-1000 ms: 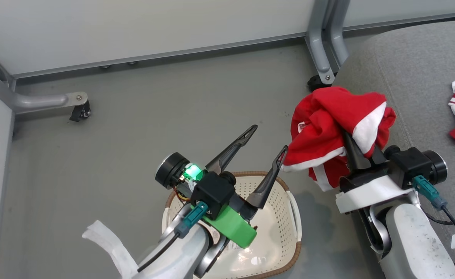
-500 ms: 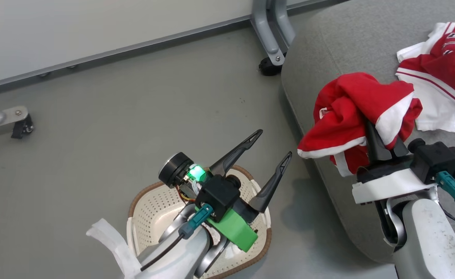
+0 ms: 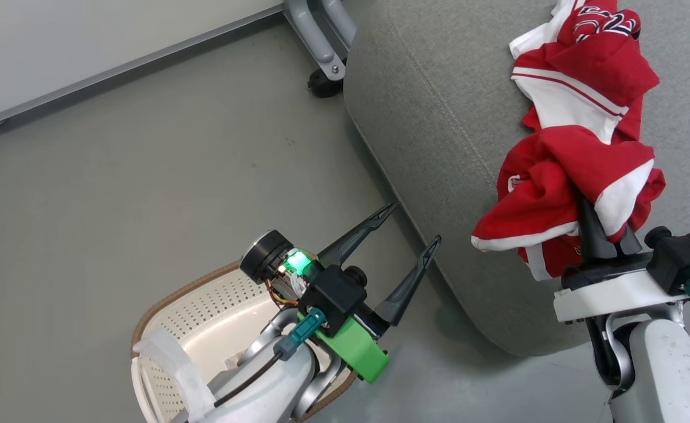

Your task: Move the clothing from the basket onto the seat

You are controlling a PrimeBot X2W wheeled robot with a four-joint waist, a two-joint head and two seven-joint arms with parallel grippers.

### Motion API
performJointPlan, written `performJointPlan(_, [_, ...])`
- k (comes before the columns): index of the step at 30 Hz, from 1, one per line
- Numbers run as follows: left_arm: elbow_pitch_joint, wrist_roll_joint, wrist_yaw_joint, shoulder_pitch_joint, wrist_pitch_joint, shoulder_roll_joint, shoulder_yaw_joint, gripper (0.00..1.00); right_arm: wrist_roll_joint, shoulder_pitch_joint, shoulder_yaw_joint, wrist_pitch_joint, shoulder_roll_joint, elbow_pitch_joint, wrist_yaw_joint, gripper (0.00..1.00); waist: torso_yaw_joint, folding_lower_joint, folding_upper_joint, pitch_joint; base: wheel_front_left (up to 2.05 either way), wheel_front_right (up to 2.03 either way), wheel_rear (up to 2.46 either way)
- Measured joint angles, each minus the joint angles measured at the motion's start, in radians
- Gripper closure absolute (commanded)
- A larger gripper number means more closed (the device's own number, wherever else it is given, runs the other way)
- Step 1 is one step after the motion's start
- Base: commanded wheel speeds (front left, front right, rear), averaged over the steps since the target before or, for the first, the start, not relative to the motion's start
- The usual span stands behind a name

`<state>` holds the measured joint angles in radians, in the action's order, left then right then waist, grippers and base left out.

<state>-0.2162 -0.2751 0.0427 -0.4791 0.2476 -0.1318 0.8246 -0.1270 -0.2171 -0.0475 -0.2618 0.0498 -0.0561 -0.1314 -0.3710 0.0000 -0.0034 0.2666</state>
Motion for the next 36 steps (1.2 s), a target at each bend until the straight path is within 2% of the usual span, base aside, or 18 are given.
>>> performJointPlan(9, [0.002, 0.0, 0.0, -0.005, -0.006, -0.011, 0.007, 0.0, -0.008, 0.038, -0.017, 0.0, 0.0, 0.009, 0.0, 1.0, -0.051, 0.0, 0.0, 0.023, 0.0, 0.0, 0.0])
performJointPlan(17, [0.006, -0.003, -0.002, -0.019, -0.01, -0.016, 0.012, 0.0, -0.022, 0.013, -0.048, 0.0, 0.0, 0.015, 0.0, 1.0, -0.055, 0.0, 0.0, 0.043, 0.0, 0.0, 0.0])
performJointPlan(28, [0.027, 0.006, -0.005, -0.05, -0.044, -0.043, 0.019, 0.0, 0.01, -0.279, -0.125, 0.0, 0.01, 0.03, 0.0, 1.0, -0.046, 0.0, 0.0, 0.121, 0.0, 0.0, 0.0])
performJointPlan(36, [0.061, 0.026, -0.003, -0.089, -0.08, -0.071, 0.026, 0.0, 0.016, -0.56, -0.187, 0.0, 0.097, -0.036, 0.0, 1.0, -0.035, 0.0001, 0.0, 0.212, 0.0, 0.0, 0.0])
